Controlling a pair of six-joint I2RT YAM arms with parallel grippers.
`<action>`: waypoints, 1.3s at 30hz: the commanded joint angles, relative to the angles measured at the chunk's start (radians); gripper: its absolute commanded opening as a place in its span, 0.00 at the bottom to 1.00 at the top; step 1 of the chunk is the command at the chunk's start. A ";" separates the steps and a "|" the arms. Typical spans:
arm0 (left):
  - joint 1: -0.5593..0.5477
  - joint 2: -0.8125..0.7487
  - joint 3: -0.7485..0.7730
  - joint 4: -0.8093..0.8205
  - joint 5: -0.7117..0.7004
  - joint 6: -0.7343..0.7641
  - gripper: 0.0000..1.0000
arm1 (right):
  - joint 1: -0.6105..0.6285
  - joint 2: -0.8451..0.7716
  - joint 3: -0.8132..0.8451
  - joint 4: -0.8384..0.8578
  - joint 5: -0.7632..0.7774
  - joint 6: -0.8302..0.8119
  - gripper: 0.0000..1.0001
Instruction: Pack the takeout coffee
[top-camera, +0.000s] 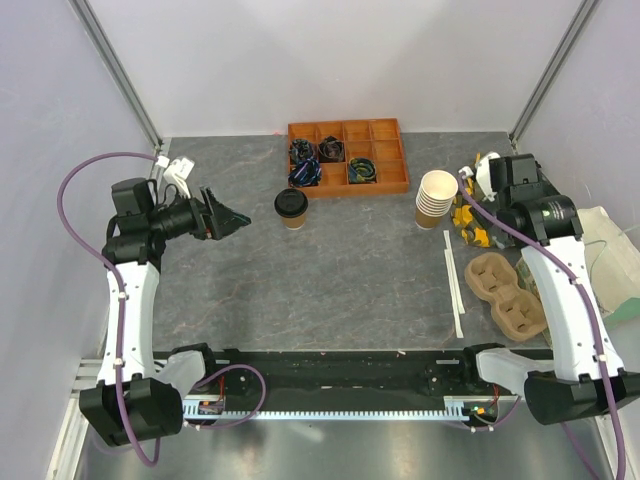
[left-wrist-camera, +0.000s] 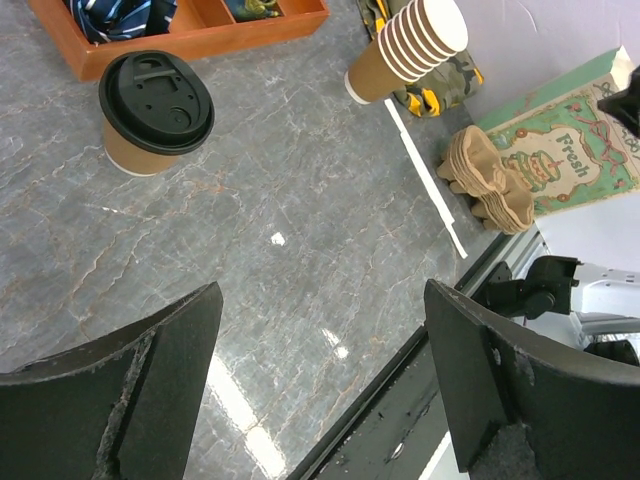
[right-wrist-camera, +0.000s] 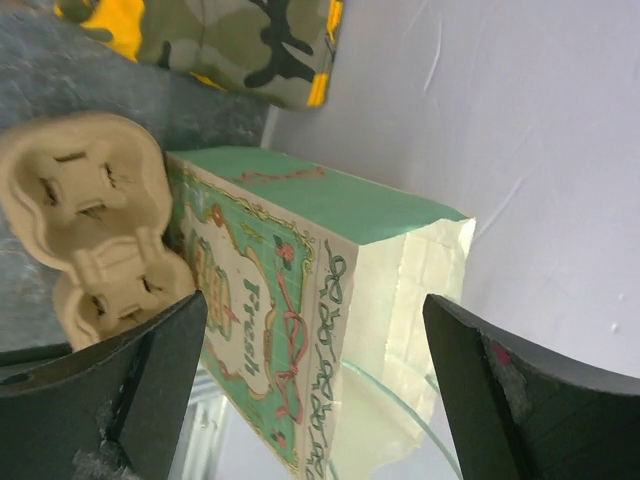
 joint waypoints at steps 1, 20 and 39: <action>0.001 -0.032 -0.018 0.026 0.044 -0.016 0.89 | -0.003 -0.010 -0.006 -0.024 0.127 -0.041 0.98; -0.002 -0.038 -0.038 0.029 0.056 -0.010 0.88 | -0.217 -0.025 -0.170 0.019 0.081 -0.192 0.93; -0.002 -0.035 -0.065 0.078 0.051 -0.044 0.87 | -0.276 -0.034 -0.147 -0.017 0.076 -0.257 0.00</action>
